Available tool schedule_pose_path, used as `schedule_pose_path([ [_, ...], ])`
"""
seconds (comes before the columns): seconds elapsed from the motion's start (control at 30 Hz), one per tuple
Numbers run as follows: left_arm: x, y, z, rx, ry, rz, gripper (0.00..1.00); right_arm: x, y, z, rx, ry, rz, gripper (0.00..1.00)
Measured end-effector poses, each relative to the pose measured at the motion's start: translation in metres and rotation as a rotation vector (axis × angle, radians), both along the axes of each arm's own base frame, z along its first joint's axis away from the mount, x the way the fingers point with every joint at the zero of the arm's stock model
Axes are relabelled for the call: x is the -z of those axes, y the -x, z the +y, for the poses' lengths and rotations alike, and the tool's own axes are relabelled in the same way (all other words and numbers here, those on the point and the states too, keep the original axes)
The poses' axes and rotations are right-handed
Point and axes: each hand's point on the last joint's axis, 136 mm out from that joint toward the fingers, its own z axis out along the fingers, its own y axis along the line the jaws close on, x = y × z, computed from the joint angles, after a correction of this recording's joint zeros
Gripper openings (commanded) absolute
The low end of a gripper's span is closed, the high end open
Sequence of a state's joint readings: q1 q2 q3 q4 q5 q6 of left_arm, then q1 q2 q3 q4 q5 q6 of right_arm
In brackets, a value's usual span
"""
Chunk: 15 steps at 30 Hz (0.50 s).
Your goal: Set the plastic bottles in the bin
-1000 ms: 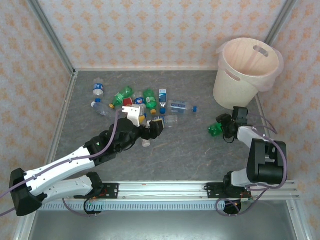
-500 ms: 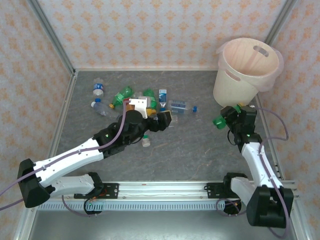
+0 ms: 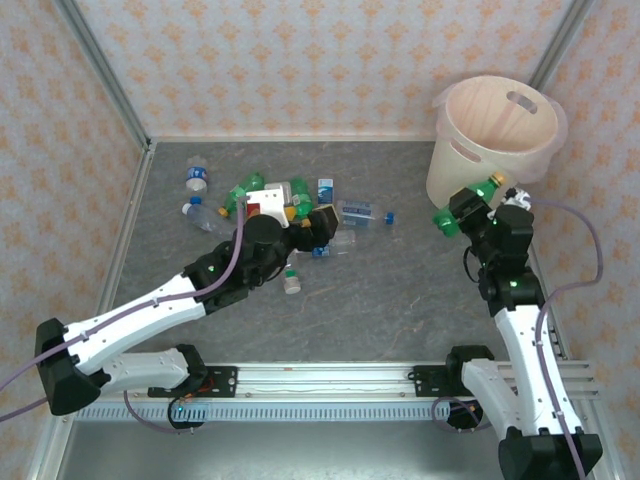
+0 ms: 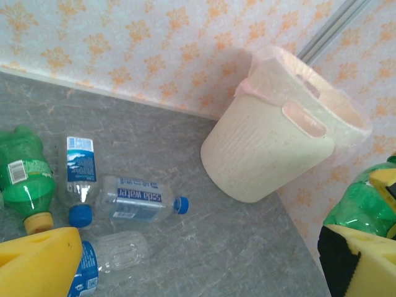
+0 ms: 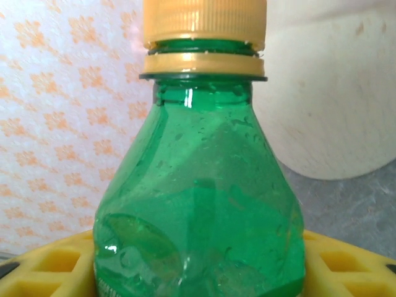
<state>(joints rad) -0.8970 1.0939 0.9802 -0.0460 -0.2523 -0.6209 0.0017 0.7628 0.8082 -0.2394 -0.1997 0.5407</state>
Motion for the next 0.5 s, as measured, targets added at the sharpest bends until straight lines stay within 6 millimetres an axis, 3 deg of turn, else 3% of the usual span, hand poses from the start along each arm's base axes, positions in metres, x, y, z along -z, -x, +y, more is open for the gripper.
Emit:
schedule_pose_path([
  [0.23,-0.001,0.017,0.022,0.000,0.027,-0.028,0.99,-0.055,-0.011,-0.013,0.066,0.049,-0.066,0.59],
  [0.5,0.003,0.030,0.033,0.028,-0.016,-0.055,0.99,-0.094,-0.049,-0.035,0.183,0.107,-0.053,0.58],
])
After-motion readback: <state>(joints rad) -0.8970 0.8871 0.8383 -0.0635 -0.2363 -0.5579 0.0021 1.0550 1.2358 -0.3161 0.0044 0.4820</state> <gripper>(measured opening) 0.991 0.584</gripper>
